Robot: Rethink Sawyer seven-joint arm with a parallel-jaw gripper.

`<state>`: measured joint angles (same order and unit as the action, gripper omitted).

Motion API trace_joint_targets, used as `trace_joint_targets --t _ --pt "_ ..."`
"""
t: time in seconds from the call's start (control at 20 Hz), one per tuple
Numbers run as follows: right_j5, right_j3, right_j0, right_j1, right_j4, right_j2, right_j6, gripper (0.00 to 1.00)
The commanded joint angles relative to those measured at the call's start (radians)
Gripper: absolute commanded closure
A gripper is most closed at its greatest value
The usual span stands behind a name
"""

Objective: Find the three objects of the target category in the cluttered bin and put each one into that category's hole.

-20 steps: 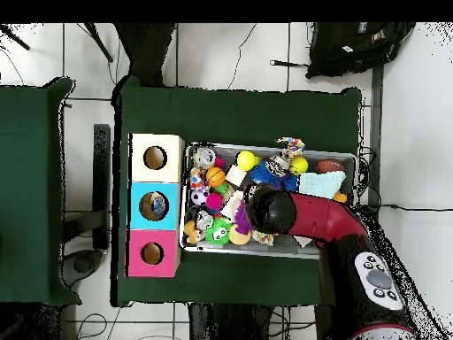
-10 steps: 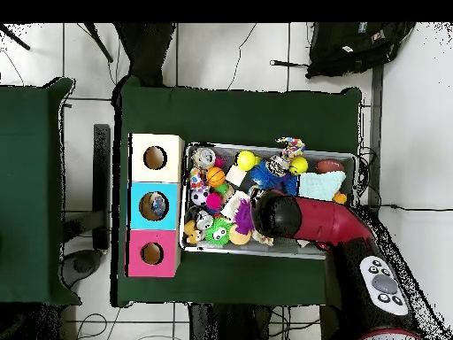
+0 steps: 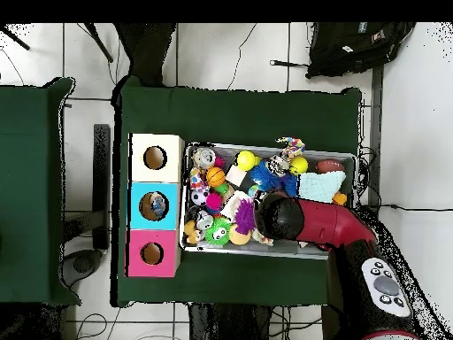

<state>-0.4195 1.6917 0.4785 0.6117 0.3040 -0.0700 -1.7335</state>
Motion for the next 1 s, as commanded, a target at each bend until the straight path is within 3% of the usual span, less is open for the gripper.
trace_joint_targets --t 0.05,0.55,1.0 --pt "0.080 -0.009 0.013 -0.080 0.035 -0.012 -0.091 0.00" --pt "0.177 0.064 0.002 -0.115 0.018 0.012 -0.150 0.00" --pt "0.173 0.110 -0.004 -0.083 -0.002 0.021 -0.145 0.00"
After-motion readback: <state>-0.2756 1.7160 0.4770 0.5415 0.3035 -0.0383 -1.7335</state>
